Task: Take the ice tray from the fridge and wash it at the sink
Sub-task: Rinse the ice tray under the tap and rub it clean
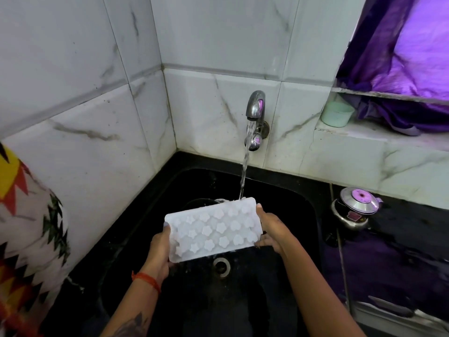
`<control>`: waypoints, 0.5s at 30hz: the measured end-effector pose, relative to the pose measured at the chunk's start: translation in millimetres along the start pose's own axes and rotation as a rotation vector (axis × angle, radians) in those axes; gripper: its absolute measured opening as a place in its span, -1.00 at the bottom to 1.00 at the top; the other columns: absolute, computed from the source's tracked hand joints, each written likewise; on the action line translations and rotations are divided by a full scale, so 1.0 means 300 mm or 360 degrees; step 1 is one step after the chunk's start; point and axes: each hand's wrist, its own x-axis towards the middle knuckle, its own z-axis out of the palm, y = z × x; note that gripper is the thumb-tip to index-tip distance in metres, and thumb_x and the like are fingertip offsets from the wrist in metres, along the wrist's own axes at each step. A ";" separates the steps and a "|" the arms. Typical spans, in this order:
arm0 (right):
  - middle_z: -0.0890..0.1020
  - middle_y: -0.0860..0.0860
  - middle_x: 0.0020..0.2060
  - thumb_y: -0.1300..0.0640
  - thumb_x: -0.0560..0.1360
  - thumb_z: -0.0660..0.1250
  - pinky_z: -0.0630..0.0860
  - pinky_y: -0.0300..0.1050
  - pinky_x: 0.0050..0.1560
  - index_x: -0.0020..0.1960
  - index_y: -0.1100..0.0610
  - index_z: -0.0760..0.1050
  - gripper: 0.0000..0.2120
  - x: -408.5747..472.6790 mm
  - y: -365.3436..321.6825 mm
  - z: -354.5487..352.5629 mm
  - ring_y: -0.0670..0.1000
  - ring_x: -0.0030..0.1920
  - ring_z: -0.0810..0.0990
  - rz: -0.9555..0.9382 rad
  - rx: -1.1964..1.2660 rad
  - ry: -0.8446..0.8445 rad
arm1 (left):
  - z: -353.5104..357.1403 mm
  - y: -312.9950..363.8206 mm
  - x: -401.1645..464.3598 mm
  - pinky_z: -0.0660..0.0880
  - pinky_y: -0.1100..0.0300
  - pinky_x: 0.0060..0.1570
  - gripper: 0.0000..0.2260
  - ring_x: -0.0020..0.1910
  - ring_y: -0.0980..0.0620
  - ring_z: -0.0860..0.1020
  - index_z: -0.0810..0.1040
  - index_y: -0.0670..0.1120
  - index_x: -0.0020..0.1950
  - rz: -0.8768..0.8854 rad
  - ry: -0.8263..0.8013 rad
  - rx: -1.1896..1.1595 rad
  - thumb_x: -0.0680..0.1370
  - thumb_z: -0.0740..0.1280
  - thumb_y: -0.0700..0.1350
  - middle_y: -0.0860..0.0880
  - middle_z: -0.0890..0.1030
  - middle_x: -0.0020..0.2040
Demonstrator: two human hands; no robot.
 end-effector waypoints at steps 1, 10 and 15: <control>0.59 0.14 0.11 -0.27 0.56 0.06 0.61 0.02 -0.18 0.27 0.15 0.44 -0.44 -0.002 0.008 -0.003 0.15 -0.02 0.63 0.0016 0.0064 -0.0006 | 0.004 -0.007 -0.005 0.49 0.03 -0.14 -0.52 -0.06 -0.17 0.55 0.44 -0.17 0.29 -0.0061 -0.0010 -0.0005 0.64 0.00 0.16 -0.21 0.58 0.10; 0.63 0.10 -0.15 0.01 0.60 0.14 0.55 -0.01 -0.14 -0.02 0.15 0.54 -0.72 -0.015 0.014 -0.006 0.10 -0.15 0.61 -0.0110 0.0432 0.0096 | 0.007 -0.004 -0.013 0.47 -0.06 0.01 -0.38 0.02 -0.23 0.55 0.34 -0.22 0.40 -0.0166 -0.0067 -0.0387 0.60 -0.04 0.24 -0.30 0.47 0.29; 0.60 0.10 -0.26 0.20 0.55 0.13 0.48 -0.10 -0.19 -0.17 0.18 0.54 -0.76 -0.024 -0.019 -0.007 0.06 -0.23 0.56 -0.0251 0.0587 0.0080 | 0.008 0.036 -0.008 0.40 -0.07 0.18 -0.52 0.08 -0.23 0.53 0.38 -0.29 0.28 -0.0105 -0.0057 -0.0607 0.63 0.10 0.10 -0.25 0.50 0.09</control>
